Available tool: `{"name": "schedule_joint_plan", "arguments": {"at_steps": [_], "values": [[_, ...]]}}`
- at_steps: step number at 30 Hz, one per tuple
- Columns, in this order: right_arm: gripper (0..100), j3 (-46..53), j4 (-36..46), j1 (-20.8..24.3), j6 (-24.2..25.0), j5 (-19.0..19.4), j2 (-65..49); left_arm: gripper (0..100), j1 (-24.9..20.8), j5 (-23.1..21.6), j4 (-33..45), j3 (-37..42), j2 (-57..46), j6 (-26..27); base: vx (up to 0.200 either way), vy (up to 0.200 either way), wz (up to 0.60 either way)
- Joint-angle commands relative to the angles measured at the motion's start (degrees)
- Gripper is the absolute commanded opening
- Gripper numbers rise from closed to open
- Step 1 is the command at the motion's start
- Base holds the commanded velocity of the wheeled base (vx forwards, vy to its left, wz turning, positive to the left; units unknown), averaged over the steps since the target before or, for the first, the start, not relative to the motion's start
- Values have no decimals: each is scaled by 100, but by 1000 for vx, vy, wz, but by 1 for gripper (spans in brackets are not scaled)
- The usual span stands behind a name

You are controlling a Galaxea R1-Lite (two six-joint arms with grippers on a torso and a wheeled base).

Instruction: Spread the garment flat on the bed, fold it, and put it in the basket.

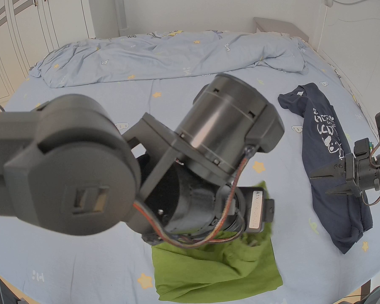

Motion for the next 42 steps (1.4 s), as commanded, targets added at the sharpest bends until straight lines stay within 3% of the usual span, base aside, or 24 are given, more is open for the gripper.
{"name": "schedule_joint_plan", "arguments": {"at_steps": [1,7,12,13,17,21,22,23,24,25,29,33,42], "values": [[100,6,1,2,2,3,12,100,-120,85,-658,89,315,-342,0,0,0],[100,6,1,10,-7,3,20,100,-76,164,-1765,511,95,-816,0,0,0],[100,6,18,388,28,20,3,100,654,-21,-2170,1372,-652,-895,0,0,0],[100,-3,10,705,89,29,3,100,1093,-320,-2249,1671,-889,-895,0,0,0],[100,-21,-26,1461,72,20,38,100,1963,-1251,-2328,2401,-1337,-895,0,0,0],[100,-21,-26,1461,72,20,38,100,1963,-1251,-2328,2401,-1337,-895,0,0,0],[100,-319,-52,1724,-754,3,600,100,2833,-2174,-2943,3279,-1671,-816,0,0,0],[100,-319,-52,1724,-754,3,600,100,2833,-2174,-2943,3279,-1671,-816,0,0,0],[100,-363,-87,1645,-1607,11,1066,100,3185,-2315,-3470,3675,-1750,-632,0,0,0],[100,-372,-122,1592,-1897,29,1242,100,3290,-2341,-3664,3807,-1786,-552,0,0,0],[100,-214,-632,1584,-2038,64,1541,100,3457,-2570,-3989,3983,-1900,-500,0,0,0],[100,120,-1924,1628,-2099,108,2139,100,3607,-2737,-4059,3983,-1961,-482,0,0,0],[100,349,-2908,1997,-2073,117,2358,100,3607,-2745,-4059,4018,-1961,-403,0,0,0]]}}
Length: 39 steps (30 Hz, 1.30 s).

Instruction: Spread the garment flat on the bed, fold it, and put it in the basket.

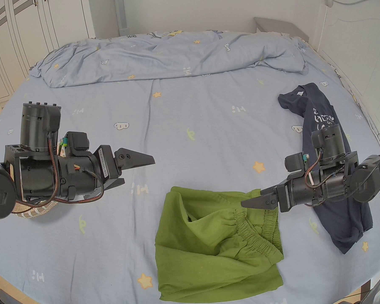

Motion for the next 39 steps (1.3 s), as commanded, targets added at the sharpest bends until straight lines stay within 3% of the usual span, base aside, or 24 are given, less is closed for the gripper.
{"name": "schedule_joint_plan", "arguments": {"at_steps": [1,7,13,24,25,39], "values": [[100,206,-306,209,11,14,396,100,60,-37,-25,53,-95,48,0,0,0],[100,452,-1009,543,55,32,378,100,43,-37,-25,53,-139,48,0,0,0],[100,681,-1519,569,63,32,387,100,34,-37,-25,62,-130,48,0,0,0],[100,742,-1598,551,55,32,404,100,25,-37,-25,62,-139,48,0,0,0],[0,742,-1598,551,55,32,404,100,25,-37,-25,62,-139,48,0,0,0],[0,786,-1607,428,55,41,413,100,25,-37,-25,62,-130,48,0,0,0]]}}
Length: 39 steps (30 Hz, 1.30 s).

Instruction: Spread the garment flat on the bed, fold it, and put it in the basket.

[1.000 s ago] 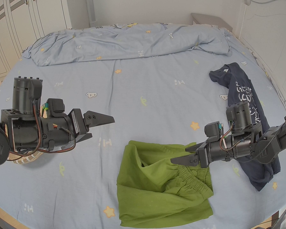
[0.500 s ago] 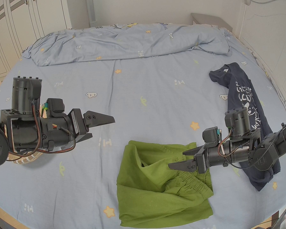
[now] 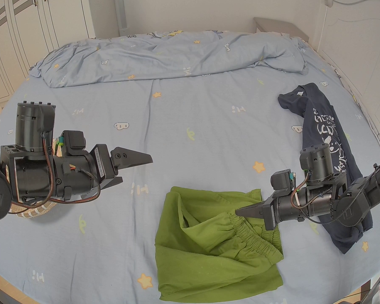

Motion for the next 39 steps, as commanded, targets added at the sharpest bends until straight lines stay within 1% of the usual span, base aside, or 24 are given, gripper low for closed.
{"name": "schedule_joint_plan", "arguments": {"at_steps": [1,10,11,13,14,16,17,20,29,31,34,39], "values": [[0,-1,-1,-55,9,1,-9,100,0,1,-3,1,10,-3,0,0,0],[0,7,25,-354,9,-17,-255,100,17,1,-3,1,28,-3,0,0,0],[0,7,51,-494,17,-26,-413,100,17,1,-3,1,36,-3,0,0,0],[0,7,78,-556,53,-26,-501,100,17,1,-3,1,45,-3,0,0,0],[0,16,122,-661,176,-35,-650,100,17,1,-3,1,54,-3,0,0,0],[0,7,157,-688,228,-35,-694,100,17,1,-3,1,63,-3,0,0,0],[0,7,359,-793,272,-35,-844,100,17,-8,-3,10,115,-3,0,0,0],[0,-19,754,-890,272,-61,-984,100,17,-8,-3,72,212,23,0,0,0],[0,-36,1343,-1039,281,-96,-1011,100,-27,-43,-12,107,441,58,0,0,0],[0,-19,1396,-1065,281,-158,-1002,100,-27,-96,-12,115,467,58,0,0,0],[0,-10,1572,-1083,290,-404,-993,100,-35,-333,-12,107,616,67,0,0,0],[0,7,1791,-1065,290,-597,-931,100,-53,-570,-56,63,994,76,0,0,0]]}}
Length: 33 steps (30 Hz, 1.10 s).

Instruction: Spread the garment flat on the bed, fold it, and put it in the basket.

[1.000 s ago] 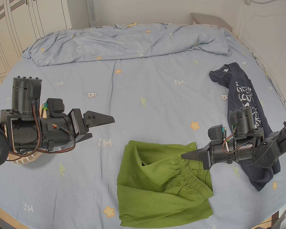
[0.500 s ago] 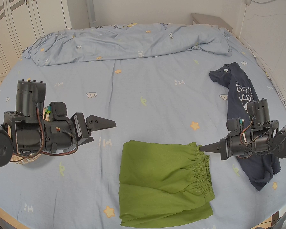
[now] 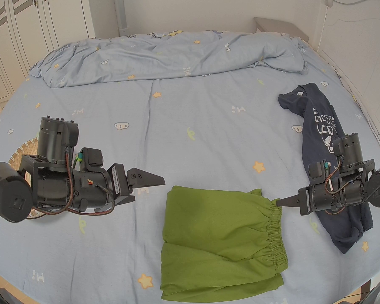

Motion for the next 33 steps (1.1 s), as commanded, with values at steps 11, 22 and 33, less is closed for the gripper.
{"name": "schedule_joint_plan", "arguments": {"at_steps": [11,22,33], "values": [[0,199,76,-18,37,-87,170,100,10,-640,-295,213,1198,628,0,0,0],[100,269,76,-194,160,-60,-58,100,-8,-825,-313,336,1330,821,0,0,0],[100,261,85,-343,248,-34,-621,100,-456,-1053,-559,345,1831,804,0,0,0]]}}
